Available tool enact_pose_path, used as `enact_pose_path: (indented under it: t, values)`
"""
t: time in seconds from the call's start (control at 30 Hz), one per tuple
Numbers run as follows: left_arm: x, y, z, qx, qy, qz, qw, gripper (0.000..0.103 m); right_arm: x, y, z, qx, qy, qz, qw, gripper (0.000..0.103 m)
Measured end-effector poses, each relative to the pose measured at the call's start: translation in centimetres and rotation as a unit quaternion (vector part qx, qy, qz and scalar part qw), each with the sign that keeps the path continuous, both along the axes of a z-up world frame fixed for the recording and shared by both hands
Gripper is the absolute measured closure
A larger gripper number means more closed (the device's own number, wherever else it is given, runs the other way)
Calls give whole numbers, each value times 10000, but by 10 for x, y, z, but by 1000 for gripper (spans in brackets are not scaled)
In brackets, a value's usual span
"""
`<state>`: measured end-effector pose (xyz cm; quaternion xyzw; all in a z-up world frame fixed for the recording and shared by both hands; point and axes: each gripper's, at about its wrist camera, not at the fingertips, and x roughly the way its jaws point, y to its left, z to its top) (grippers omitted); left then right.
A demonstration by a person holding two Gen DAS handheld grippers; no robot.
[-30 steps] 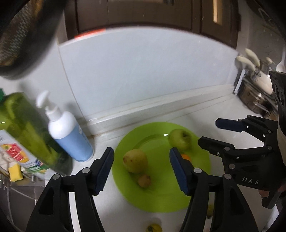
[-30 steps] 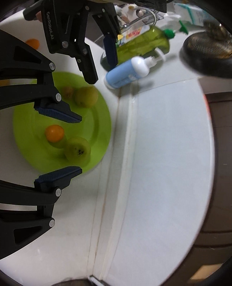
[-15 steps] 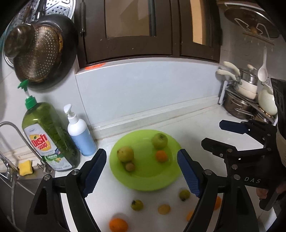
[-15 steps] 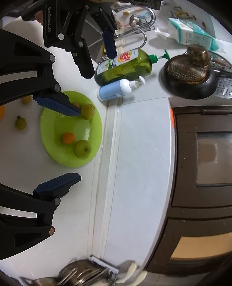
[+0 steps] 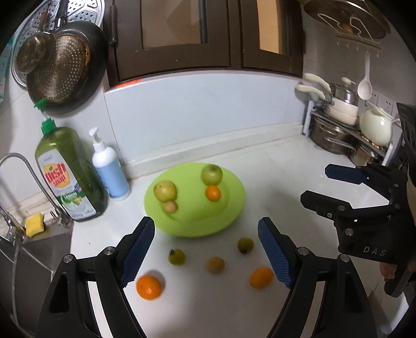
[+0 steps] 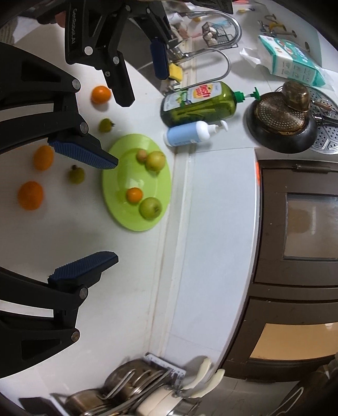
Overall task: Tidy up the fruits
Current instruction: 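Move both open tools toward the two oranges on the counter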
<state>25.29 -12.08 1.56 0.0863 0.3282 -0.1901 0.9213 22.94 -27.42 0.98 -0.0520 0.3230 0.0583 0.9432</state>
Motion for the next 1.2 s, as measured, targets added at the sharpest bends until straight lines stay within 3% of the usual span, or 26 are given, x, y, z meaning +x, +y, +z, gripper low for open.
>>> enact_pose_path:
  t: [0.27, 0.53, 0.9, 1.2]
  values:
    - [-22, -11, -20, 88, 64, -186, 9998, 23, -22, -6, -25, -25, 334, -46, 9994, 37]
    - [-32, -20, -47, 168, 154, -453, 9987, 31, -32, -11, -58, 50, 759, -84, 9971, 37]
    - [-33, -35, -84, 213, 432, -895, 9948, 38, -34, -16, -92, 196, 1247, -98, 9919, 37]
    - [-24, -47, -113, 207, 796, -1194, 9894, 44, -25, -15, -108, 231, 1536, 45, 9878, 44]
